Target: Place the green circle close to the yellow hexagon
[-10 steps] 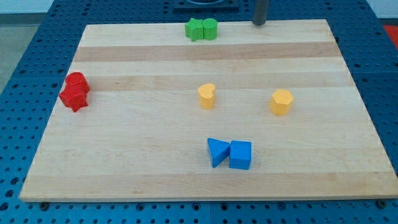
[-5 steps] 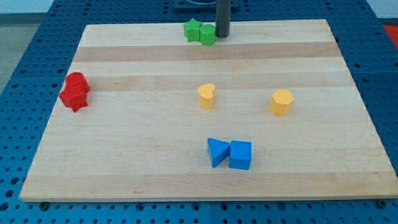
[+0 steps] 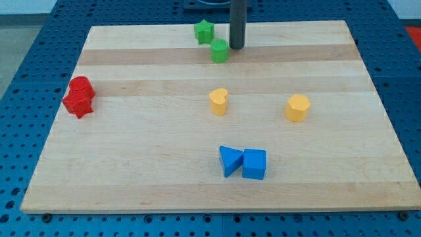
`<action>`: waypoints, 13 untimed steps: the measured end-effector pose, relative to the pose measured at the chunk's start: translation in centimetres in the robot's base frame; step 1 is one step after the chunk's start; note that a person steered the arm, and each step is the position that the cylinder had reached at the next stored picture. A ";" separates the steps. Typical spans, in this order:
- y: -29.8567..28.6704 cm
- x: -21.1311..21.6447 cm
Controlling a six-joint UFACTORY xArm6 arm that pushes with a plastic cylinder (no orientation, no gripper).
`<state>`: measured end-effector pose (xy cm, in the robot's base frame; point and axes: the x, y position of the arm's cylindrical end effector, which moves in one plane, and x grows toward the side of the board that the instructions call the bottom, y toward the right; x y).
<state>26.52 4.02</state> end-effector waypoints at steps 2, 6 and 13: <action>-4.1 -2.2; -2.7 0.3; 6.2 5.9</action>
<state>32.37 10.24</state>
